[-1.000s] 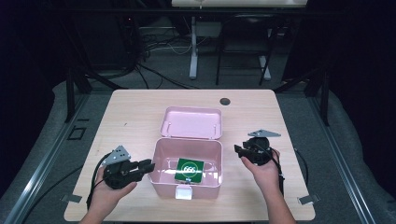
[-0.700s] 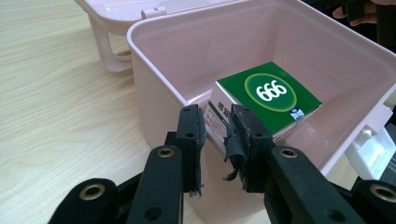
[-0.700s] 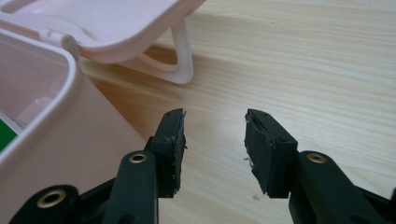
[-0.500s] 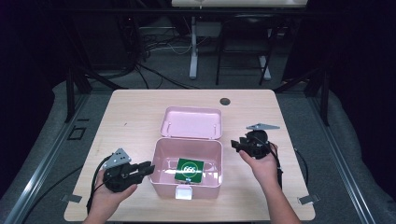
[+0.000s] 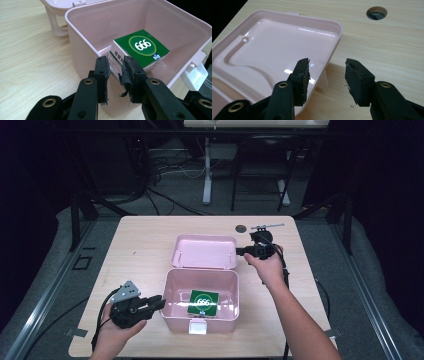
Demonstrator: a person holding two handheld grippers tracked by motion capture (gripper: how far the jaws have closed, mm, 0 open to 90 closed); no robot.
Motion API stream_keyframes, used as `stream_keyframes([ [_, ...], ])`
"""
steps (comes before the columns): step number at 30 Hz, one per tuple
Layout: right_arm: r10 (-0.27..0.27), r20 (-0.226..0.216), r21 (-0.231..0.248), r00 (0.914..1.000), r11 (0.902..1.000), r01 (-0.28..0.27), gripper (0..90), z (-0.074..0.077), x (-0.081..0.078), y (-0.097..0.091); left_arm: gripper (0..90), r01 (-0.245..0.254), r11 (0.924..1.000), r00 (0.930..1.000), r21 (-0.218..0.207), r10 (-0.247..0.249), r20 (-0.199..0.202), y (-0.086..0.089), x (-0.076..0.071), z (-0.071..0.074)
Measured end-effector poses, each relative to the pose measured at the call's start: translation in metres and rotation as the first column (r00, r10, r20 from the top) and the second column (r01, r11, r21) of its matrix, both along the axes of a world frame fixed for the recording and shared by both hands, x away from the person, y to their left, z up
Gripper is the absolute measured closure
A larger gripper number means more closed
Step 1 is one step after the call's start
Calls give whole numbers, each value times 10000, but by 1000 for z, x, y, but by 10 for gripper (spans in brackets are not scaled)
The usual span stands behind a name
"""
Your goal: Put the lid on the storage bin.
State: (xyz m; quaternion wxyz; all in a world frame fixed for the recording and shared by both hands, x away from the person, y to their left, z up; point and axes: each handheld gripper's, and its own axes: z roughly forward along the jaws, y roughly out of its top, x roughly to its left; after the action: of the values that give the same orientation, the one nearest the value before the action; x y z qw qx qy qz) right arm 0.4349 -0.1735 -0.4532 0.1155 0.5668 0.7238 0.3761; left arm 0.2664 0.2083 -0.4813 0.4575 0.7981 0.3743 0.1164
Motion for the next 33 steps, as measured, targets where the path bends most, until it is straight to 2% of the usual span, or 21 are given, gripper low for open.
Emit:
stream_keyframes([
  [3, -157, -205, -398, 9997, 9991, 148, 573, 0, 11, 3, 737, 50, 10000, 10000, 55, -49, -34, -1, -1, 1],
  [5, -185, -328, -388, 9993, 9991, 173, 581, 0, 15, 3, 736, 75, 9999, 10000, 80, -75, -40, -1, -1, 1],
  [9, -228, -888, -498, 9958, 9986, 184, 578, -5, 27, 11, 735, 153, 9999, 9998, 66, -152, -127, -3, -3, 2],
  [14, -354, -1188, -748, 9923, 9968, 266, 609, -9, 36, 22, 734, 181, 9998, 9997, 81, -180, -138, -2, -2, 2],
  [19, -521, -1315, -1001, 9899, 9942, 391, 618, -11, 42, 29, 731, 196, 9998, 9995, -41, -197, -254, -1, -1, 2],
  [24, -860, -1460, -1263, 9855, 9897, 676, 630, -16, 52, 36, 718, 160, 9999, 9997, -45, -161, -203, -2, -1, 1],
  [27, -994, -1382, -1262, 9854, 9886, 820, 634, -17, 55, 37, 718, 169, 9999, 9997, -32, -169, -191, -2, -1, 1],
  [33, -1298, -1225, -1504, 9839, 9824, 1109, 714, -20, 61, 40, 717, 190, 9998, 9997, -4, -190, -168, -2, -1, 1],
])
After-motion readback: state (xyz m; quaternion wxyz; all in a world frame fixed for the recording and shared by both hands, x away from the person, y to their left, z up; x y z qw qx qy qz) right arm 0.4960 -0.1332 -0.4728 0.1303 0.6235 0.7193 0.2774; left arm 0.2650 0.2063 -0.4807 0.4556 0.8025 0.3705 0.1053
